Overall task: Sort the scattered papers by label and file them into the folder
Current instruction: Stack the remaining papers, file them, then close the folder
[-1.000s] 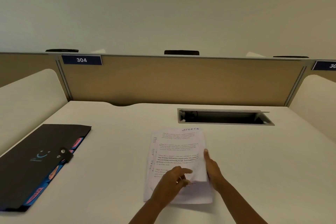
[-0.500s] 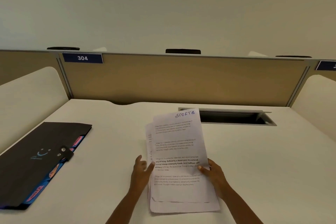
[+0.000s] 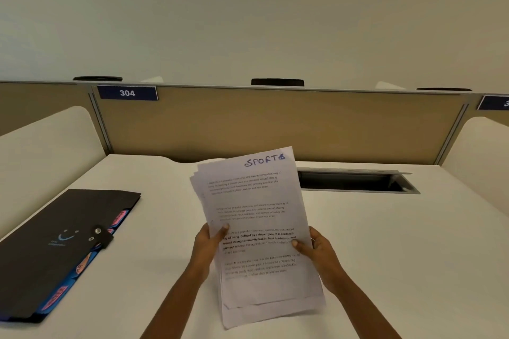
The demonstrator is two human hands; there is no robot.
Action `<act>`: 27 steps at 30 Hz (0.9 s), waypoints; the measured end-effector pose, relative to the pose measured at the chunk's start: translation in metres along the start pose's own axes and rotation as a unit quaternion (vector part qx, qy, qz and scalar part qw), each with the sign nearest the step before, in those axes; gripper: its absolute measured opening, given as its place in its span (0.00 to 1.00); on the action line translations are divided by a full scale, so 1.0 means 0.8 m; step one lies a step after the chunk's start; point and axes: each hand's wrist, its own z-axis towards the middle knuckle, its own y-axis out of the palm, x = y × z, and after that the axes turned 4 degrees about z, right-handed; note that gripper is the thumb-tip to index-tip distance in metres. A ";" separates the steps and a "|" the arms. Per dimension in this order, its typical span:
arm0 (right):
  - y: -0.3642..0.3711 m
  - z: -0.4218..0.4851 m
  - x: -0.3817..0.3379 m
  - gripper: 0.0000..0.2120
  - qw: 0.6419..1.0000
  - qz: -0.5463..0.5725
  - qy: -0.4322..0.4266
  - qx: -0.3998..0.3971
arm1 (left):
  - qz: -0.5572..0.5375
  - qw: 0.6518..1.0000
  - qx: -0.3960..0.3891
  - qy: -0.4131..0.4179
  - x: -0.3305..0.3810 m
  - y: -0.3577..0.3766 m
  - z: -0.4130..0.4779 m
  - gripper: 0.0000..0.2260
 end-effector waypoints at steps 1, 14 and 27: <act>0.003 0.000 -0.004 0.21 1.000 -0.023 -0.007 -0.005 | 0.003 1.000 -0.013 0.027 0.007 0.002 -0.003 0.11; 0.042 0.010 -0.082 0.38 0.973 0.020 -0.224 0.056 | -0.009 0.963 -0.031 0.267 0.125 0.008 -0.021 0.28; 0.063 0.002 -0.115 0.06 0.957 -0.014 -0.275 0.093 | 0.022 0.952 0.045 0.303 0.123 -0.002 -0.027 0.04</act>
